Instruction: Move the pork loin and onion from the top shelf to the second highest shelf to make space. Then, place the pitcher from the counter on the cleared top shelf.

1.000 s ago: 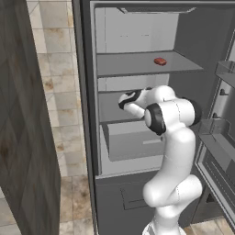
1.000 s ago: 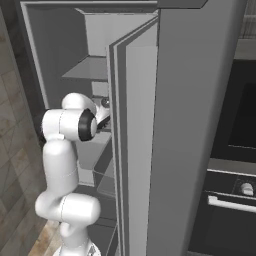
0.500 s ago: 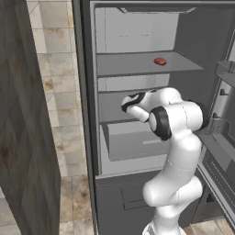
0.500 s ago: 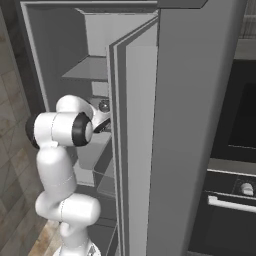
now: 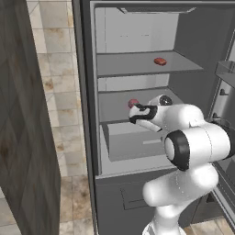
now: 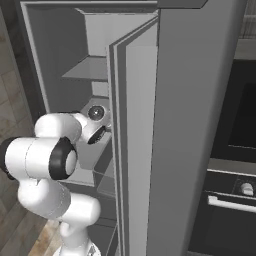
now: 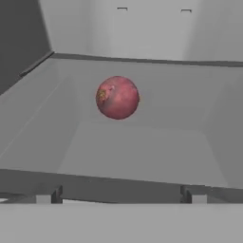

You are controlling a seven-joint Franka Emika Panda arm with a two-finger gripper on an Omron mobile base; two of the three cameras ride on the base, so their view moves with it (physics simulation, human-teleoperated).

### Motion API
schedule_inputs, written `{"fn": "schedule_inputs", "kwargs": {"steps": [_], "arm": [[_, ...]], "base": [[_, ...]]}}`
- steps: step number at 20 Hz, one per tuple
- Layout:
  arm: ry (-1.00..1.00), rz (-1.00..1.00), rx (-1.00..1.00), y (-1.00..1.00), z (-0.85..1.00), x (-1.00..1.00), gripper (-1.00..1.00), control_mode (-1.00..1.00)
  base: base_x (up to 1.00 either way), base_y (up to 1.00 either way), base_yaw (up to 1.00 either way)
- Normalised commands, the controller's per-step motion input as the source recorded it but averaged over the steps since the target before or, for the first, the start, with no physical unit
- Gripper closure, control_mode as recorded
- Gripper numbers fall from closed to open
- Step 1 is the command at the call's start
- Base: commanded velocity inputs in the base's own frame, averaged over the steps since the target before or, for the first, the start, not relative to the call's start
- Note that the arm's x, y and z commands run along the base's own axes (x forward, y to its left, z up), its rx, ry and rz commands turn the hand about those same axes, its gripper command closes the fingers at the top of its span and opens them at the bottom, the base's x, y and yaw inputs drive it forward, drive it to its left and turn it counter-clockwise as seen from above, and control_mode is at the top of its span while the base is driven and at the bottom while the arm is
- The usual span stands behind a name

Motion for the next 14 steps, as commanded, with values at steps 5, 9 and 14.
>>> {"fn": "schedule_inputs", "kwargs": {"steps": [5,9,14], "arm": [[0.0,0.0,-0.08,0.02,0.74,-1.0,-1.0,-1.0],[0.0,0.0,-0.09,0.0,0.98,-0.71,-1.0,-1.0],[0.01,0.0,-0.04,0.0,1.0,-0.29,-1.0,-1.0]], "base": [[0.0,0.0,0.0],[0.0,0.0,0.0],[0.0,0.0,0.0]]}}
